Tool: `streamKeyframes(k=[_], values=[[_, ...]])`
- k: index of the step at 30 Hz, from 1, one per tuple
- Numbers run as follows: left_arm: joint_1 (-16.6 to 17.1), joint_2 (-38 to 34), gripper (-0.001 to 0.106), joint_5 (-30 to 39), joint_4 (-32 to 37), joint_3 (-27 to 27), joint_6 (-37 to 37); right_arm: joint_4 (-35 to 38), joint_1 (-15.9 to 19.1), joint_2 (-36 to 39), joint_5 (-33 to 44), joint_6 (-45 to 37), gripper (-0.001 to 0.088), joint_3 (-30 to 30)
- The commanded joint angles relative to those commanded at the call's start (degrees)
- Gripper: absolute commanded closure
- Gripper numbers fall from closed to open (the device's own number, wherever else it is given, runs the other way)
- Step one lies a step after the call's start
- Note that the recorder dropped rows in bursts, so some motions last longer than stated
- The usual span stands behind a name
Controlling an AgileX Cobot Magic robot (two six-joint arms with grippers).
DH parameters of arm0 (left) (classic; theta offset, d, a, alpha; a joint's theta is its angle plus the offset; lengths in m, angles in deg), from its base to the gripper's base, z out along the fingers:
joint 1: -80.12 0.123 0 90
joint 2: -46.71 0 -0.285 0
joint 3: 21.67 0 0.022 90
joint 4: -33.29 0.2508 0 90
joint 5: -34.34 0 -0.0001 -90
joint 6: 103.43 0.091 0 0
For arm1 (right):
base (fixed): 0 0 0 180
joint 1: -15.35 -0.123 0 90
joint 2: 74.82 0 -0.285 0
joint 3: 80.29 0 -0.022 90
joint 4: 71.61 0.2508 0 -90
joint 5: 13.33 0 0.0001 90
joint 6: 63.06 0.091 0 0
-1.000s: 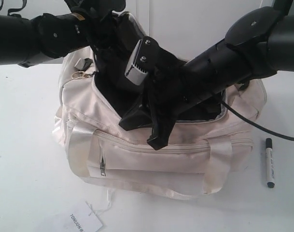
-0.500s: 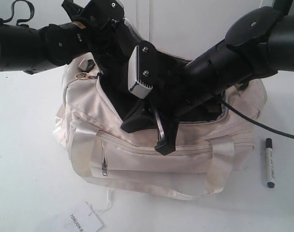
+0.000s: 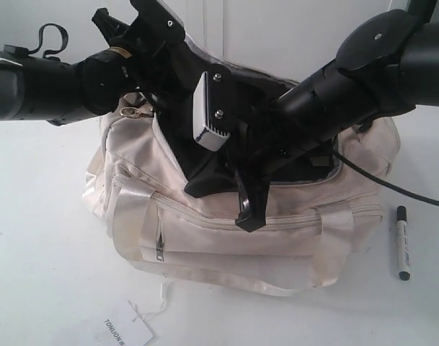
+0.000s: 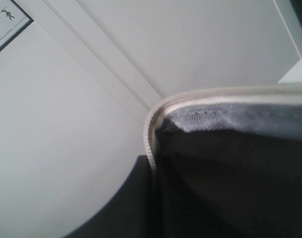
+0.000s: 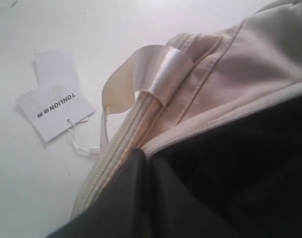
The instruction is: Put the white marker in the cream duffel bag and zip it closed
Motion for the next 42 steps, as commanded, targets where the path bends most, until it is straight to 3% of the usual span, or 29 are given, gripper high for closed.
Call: streamKeyframes(k=[10, 25, 42], values=[[0.68, 0.0, 0.105, -3.72, 0.0, 0.0, -0.28, -0.12, -2.95, 0.0, -0.1, -0.99, 0.0868, 0.0], [0.68, 0.0, 0.105, -7.13, 0.0, 0.0, -0.24, 3.25, -2.94, 0.0, -0.45, -1.21, 0.0868, 0.0], [0.68, 0.0, 0.105, -5.7, 0.0, 0.0, -0.24, 3.25, -2.94, 0.0, -1.64, -0.96, 0.0868, 0.0]])
